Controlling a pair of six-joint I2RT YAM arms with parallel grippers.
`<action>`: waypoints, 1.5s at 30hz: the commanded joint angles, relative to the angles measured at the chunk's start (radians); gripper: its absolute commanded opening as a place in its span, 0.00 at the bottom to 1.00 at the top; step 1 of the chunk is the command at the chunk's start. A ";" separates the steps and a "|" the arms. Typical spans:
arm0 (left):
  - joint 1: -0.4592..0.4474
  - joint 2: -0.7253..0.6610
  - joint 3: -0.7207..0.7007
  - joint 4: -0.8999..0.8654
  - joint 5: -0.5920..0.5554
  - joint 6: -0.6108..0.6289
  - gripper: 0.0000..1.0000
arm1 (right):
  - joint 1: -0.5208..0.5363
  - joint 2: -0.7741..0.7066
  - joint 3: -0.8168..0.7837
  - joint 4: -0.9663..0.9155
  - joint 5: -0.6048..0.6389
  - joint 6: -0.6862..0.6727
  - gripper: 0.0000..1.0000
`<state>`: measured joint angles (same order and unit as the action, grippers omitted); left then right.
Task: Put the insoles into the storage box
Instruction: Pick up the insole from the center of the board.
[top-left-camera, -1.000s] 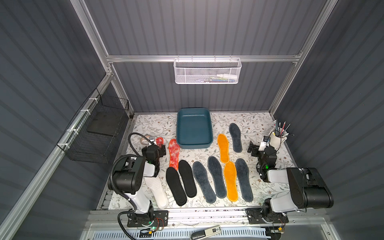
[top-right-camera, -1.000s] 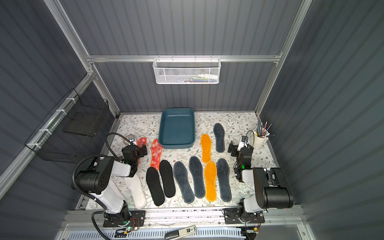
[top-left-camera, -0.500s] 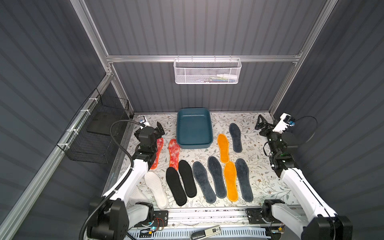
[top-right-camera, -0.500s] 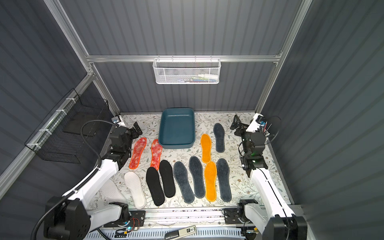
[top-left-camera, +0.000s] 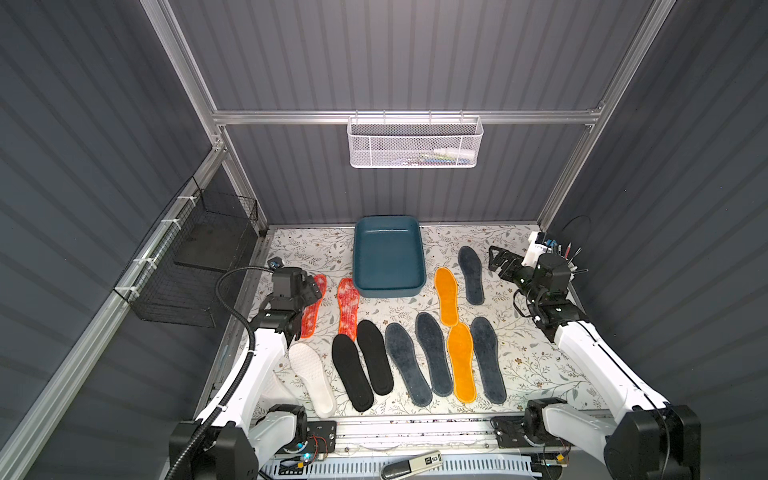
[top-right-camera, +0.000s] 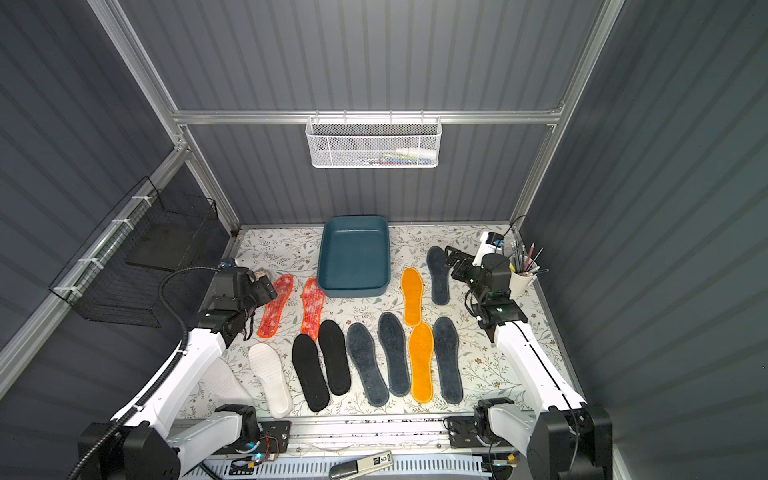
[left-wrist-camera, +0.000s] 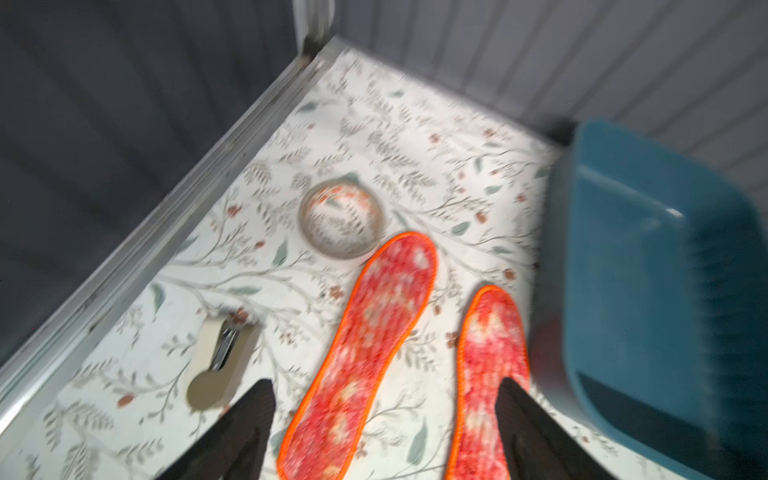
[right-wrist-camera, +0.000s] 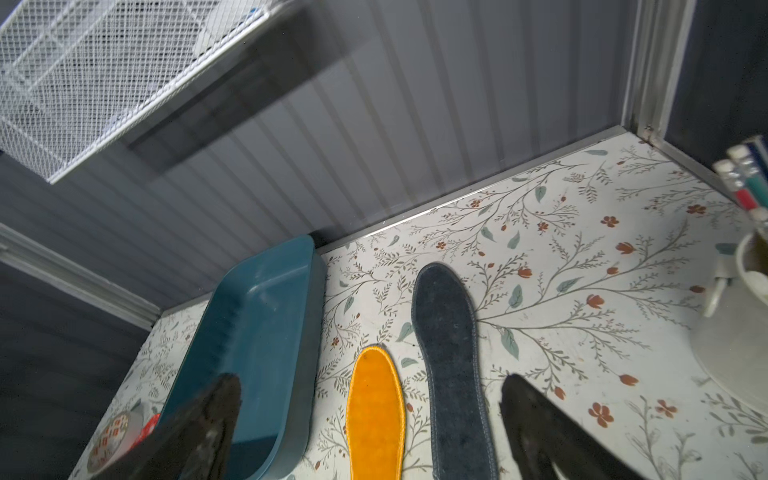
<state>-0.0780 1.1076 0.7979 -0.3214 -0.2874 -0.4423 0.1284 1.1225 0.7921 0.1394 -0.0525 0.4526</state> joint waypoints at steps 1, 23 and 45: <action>0.048 0.045 0.049 -0.078 0.097 -0.029 0.82 | 0.040 0.042 0.050 -0.130 0.012 -0.045 0.99; 0.186 0.519 0.210 -0.081 0.230 0.008 0.67 | 0.119 0.107 0.082 -0.207 -0.033 0.000 0.99; 0.185 0.688 0.269 -0.087 0.242 -0.004 0.56 | 0.118 0.077 0.097 -0.223 -0.021 -0.006 0.99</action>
<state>0.1001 1.7737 1.0519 -0.3721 -0.0513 -0.4385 0.2432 1.2190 0.8661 -0.0765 -0.0795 0.4473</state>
